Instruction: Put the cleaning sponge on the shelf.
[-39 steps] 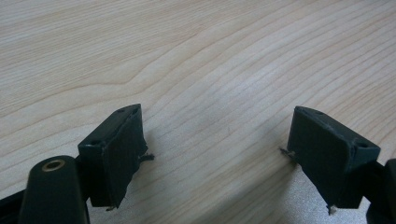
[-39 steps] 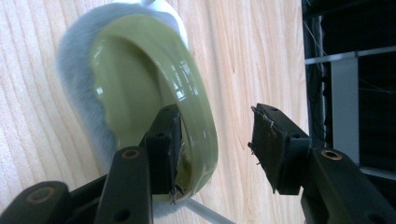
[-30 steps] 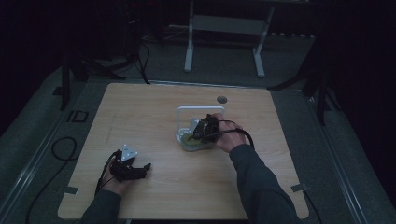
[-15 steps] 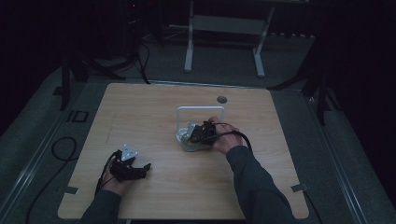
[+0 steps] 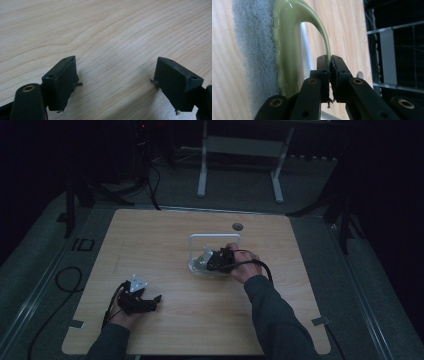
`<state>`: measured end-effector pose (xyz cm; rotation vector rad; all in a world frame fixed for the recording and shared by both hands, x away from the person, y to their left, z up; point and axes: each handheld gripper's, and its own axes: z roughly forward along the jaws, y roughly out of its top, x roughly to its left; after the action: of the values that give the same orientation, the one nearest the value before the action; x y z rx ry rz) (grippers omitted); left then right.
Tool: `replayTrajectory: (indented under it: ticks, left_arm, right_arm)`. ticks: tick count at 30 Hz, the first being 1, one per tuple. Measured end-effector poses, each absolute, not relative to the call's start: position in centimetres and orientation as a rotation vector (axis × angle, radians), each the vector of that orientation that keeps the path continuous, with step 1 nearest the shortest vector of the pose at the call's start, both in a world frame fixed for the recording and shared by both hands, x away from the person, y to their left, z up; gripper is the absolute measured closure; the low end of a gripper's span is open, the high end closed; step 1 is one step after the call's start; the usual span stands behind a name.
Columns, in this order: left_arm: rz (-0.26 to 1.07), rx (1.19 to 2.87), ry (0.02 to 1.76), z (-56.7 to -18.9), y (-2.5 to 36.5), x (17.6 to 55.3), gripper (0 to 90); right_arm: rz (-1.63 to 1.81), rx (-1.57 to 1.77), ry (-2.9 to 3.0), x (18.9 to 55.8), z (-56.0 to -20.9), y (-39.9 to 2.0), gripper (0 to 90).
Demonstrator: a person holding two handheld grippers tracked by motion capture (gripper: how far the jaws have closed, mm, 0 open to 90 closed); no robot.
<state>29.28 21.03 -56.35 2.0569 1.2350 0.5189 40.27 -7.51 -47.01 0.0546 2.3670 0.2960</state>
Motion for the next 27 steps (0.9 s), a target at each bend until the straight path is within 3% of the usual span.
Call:
replayTrajectory:
  ticks: [12,16,27]
  left_arm:
    - [0.518,2.057,1.236,-56.3,21.0,29.3,19.0]
    - [0.518,2.056,1.236,-56.3,21.0,29.3,19.0]
    - [0.517,2.056,1.236,-56.3,21.0,29.3,19.0]
  right_arm:
    - [0.227,0.069,2.23,40.8,-48.1,-6.7,84.3]
    - [0.219,0.051,2.287,41.0,-48.8,-6.3,70.1]
    - [0.231,0.036,2.412,40.9,-48.9,-6.2,52.0]
